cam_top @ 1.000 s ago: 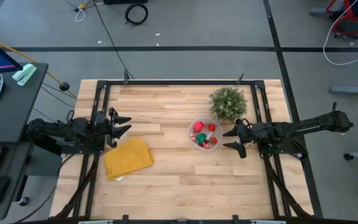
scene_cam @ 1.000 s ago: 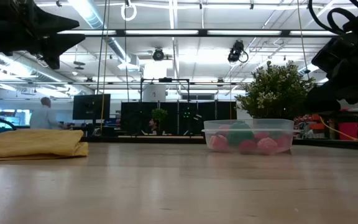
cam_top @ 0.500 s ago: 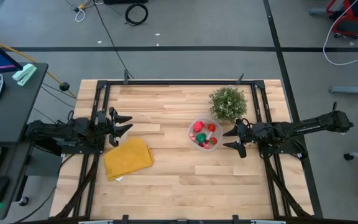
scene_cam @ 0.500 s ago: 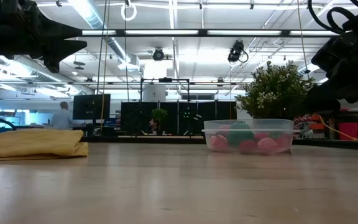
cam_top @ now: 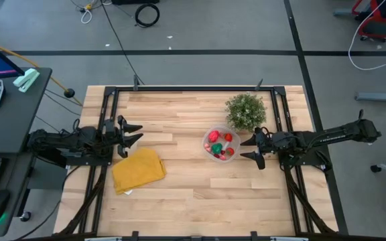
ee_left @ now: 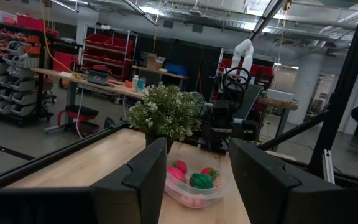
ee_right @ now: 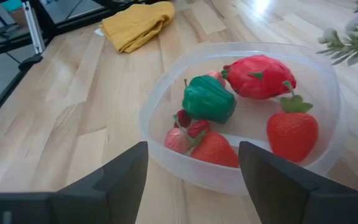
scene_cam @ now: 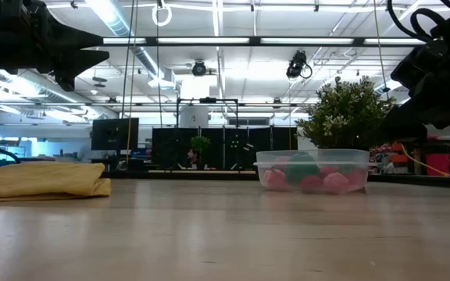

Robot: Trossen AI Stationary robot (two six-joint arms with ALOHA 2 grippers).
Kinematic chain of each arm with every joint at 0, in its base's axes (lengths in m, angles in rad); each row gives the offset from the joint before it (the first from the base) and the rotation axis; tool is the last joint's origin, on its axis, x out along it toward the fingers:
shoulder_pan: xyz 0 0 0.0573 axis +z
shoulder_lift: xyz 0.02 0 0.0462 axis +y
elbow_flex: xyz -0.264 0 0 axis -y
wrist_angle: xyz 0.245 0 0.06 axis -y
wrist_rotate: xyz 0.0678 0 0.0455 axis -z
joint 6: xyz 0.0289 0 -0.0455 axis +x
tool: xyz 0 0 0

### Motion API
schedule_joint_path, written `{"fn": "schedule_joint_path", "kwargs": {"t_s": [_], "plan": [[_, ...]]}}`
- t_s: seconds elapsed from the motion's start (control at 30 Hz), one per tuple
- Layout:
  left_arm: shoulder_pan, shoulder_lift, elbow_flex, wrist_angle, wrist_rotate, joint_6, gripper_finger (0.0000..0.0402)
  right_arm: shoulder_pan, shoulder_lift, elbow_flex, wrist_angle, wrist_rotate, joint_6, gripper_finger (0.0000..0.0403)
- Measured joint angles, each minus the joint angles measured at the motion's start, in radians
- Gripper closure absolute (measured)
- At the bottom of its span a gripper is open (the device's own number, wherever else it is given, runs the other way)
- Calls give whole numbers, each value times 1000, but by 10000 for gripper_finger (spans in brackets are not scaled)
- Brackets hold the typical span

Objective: Pick and placing Produce into tupperware
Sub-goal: Return to Home Position

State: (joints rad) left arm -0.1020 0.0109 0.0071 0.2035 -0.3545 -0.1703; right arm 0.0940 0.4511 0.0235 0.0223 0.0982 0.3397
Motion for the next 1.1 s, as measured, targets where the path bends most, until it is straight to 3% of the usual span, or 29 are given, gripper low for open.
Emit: {"fn": "schedule_joint_path", "kwargs": {"t_s": [0.43, 0.63, 1.1], "plan": [[1, 0, 0, -7, 1, 56, 221, 0, 0, 2, 0, 1, -1, 144], [1, 3, 0, -132, 6, -1, 218, 0, 0, 2, 1, 1, -2, 144], [-2, 15, 0, -110, 14, 51, 218, 0, 0, 2, 1, 2, -2, 144]]}}
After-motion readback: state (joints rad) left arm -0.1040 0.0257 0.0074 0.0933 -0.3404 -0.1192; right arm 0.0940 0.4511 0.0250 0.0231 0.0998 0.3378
